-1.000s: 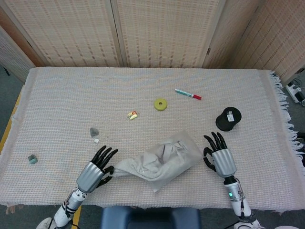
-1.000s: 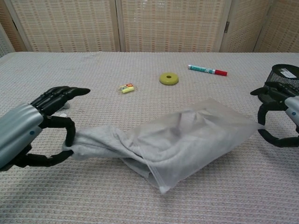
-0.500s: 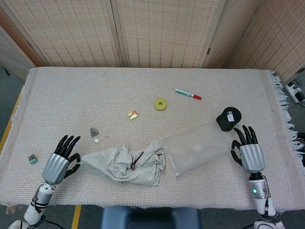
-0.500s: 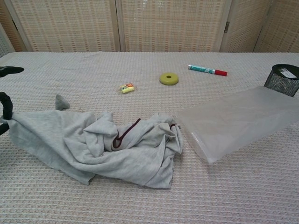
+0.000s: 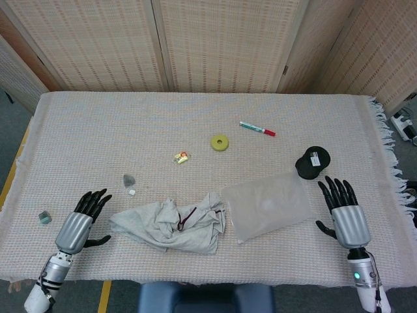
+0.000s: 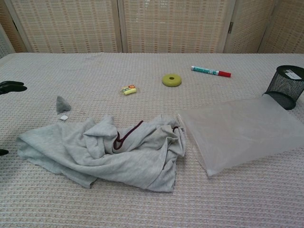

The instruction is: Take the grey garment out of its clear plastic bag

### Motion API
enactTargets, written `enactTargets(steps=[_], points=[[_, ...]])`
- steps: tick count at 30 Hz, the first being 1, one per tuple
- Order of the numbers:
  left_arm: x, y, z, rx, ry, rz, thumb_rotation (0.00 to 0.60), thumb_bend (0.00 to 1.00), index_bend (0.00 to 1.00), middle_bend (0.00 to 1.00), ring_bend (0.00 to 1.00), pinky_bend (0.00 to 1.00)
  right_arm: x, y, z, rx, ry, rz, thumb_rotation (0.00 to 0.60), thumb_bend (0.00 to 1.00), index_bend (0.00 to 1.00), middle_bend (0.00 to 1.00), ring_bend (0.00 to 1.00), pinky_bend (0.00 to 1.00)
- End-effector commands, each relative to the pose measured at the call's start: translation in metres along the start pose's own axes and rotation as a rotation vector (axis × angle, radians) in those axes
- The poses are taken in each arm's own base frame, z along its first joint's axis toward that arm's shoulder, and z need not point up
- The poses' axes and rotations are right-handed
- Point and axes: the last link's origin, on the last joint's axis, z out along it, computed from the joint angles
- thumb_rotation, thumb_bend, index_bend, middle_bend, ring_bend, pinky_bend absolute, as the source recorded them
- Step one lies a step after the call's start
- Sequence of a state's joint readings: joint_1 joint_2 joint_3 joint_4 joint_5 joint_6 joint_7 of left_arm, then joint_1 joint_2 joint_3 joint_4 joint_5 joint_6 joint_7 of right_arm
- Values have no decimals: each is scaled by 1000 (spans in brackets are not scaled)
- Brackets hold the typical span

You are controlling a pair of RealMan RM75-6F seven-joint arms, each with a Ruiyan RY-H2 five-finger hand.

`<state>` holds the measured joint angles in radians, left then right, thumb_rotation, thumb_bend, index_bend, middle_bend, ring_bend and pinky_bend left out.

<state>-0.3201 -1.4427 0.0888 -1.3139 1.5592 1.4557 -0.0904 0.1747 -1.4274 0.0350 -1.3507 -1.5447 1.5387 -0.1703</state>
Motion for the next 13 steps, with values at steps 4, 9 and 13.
enactTargets(steps=[4,9,13], points=[[80,-26,-51,368,34,202,600,133,158,17,0,0,35,20,-22,-145,-118,-139,600,76,0,0,0,0],[89,-40,-65,399,139,201,600,137,170,17,0,0,36,26,-18,-162,-130,-129,600,77,0,0,0,0],[92,-43,-65,393,174,204,600,140,178,17,0,0,35,25,-18,-163,-135,-128,600,76,0,0,0,0]])
